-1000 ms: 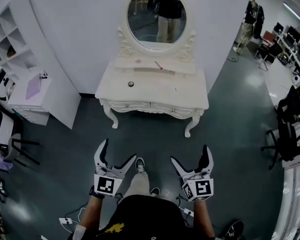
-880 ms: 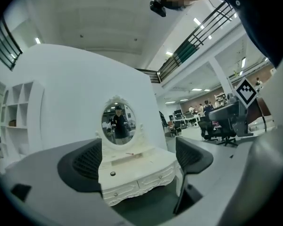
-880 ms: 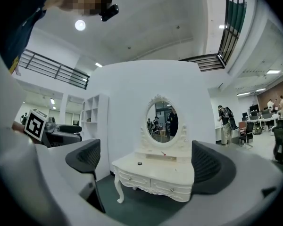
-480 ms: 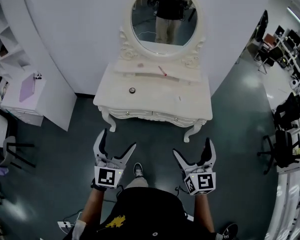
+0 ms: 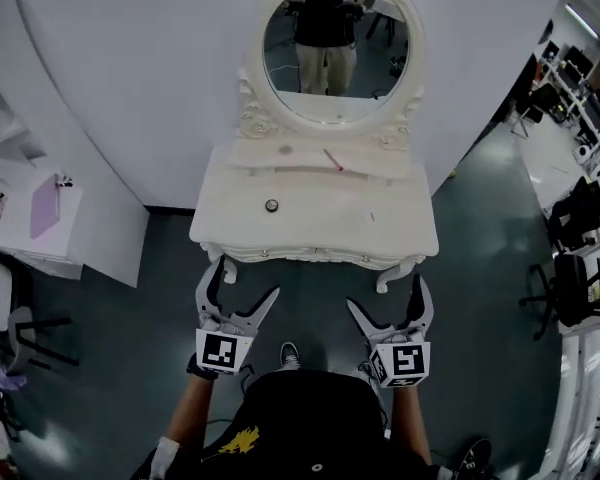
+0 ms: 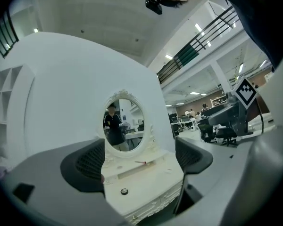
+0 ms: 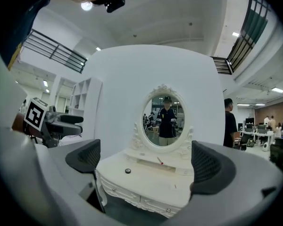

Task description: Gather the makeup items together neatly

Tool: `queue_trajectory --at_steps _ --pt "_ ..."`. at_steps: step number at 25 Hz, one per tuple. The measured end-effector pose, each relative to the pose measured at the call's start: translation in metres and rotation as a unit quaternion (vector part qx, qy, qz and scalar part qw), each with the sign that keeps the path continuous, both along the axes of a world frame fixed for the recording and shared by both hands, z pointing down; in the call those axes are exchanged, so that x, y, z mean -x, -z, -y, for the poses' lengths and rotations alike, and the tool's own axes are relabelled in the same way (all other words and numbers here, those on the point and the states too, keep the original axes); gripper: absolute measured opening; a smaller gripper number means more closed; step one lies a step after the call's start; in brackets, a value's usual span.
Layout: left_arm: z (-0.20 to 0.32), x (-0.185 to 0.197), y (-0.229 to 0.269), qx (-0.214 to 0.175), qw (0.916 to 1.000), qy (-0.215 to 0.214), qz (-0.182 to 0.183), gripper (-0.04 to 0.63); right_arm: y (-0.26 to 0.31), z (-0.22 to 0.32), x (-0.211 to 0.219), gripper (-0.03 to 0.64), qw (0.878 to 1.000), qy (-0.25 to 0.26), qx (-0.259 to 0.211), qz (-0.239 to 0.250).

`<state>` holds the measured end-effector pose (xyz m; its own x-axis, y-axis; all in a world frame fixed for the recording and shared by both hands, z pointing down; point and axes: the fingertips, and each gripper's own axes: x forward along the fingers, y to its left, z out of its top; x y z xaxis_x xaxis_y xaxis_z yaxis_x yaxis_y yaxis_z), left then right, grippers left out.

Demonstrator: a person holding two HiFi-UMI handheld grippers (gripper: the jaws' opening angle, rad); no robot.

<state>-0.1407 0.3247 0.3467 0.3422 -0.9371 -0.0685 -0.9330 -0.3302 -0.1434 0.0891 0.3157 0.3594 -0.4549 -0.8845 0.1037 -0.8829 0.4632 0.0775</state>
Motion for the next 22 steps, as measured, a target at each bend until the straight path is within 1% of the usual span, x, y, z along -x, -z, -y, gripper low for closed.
queue_trajectory --at_steps 2,3,5,6,7,8,9,10,11,12,15,16,17,19,20,21,22 --pt "0.019 0.002 -0.009 0.001 0.9998 -0.021 0.006 0.468 -0.01 0.006 0.008 0.598 1.0 -0.013 0.009 -0.008" --pt "0.028 0.0 -0.013 -0.003 0.9993 -0.033 0.018 0.468 -0.016 0.009 0.009 0.598 1.0 -0.019 0.017 -0.015" --pt "0.04 -0.007 -0.02 -0.016 0.9957 -0.063 0.066 0.468 -0.029 0.013 0.008 0.598 0.998 -0.031 0.036 -0.028" --pt "0.045 -0.011 -0.025 -0.019 0.9935 -0.075 0.083 0.469 -0.034 0.016 0.006 0.598 0.998 -0.037 0.046 -0.031" --pt "0.049 -0.013 -0.03 -0.016 0.9934 -0.08 0.081 0.468 -0.039 0.02 0.005 0.597 0.997 -0.043 0.055 -0.029" --pt "0.055 -0.014 -0.035 -0.007 0.9952 -0.08 0.056 0.468 -0.042 0.026 0.005 0.597 0.997 -0.046 0.061 -0.023" --pt "0.061 -0.013 -0.04 0.004 0.997 -0.074 0.022 0.468 -0.043 0.034 0.009 0.595 0.997 -0.047 0.065 -0.014" --pt "0.068 -0.01 -0.045 0.014 0.9975 -0.069 -0.002 0.468 -0.043 0.042 0.016 0.589 0.997 -0.041 0.068 -0.004" --pt "0.075 -0.007 -0.048 0.02 0.9976 -0.066 -0.008 0.468 -0.043 0.05 0.027 0.584 0.997 -0.029 0.068 0.001" --pt "0.081 -0.005 -0.049 0.021 0.9976 -0.065 0.0 0.468 -0.042 0.055 0.039 0.584 0.998 -0.013 0.065 -0.003" --pt "0.095 -0.015 -0.052 0.018 0.9943 -0.083 0.065 0.468 -0.037 0.073 0.054 0.584 0.998 0.028 0.026 -0.057" --pt "0.101 -0.018 -0.053 0.023 0.9937 -0.082 0.073 0.468 -0.04 0.082 0.053 0.584 0.997 0.035 0.024 -0.069" --pt "0.108 -0.018 -0.054 0.029 0.9938 -0.076 0.075 0.468 -0.046 0.095 0.054 0.584 0.996 0.04 0.034 -0.07" --pt "0.127 -0.011 -0.06 0.046 0.9945 -0.056 0.075 0.468 -0.056 0.125 0.057 0.584 0.996 0.05 0.062 -0.046" --pt "0.139 -0.008 -0.063 0.053 0.9945 -0.047 0.078 0.468 -0.06 0.142 0.058 0.584 0.995 0.057 0.067 -0.037" --pt "0.151 -0.006 -0.065 0.056 0.994 -0.041 0.084 0.468 -0.061 0.158 0.059 0.584 0.995 0.067 0.066 -0.04" --pt "0.162 -0.006 -0.063 0.055 0.9936 -0.035 0.092 0.468 -0.06 0.174 0.06 0.584 0.993 0.079 0.061 -0.059"
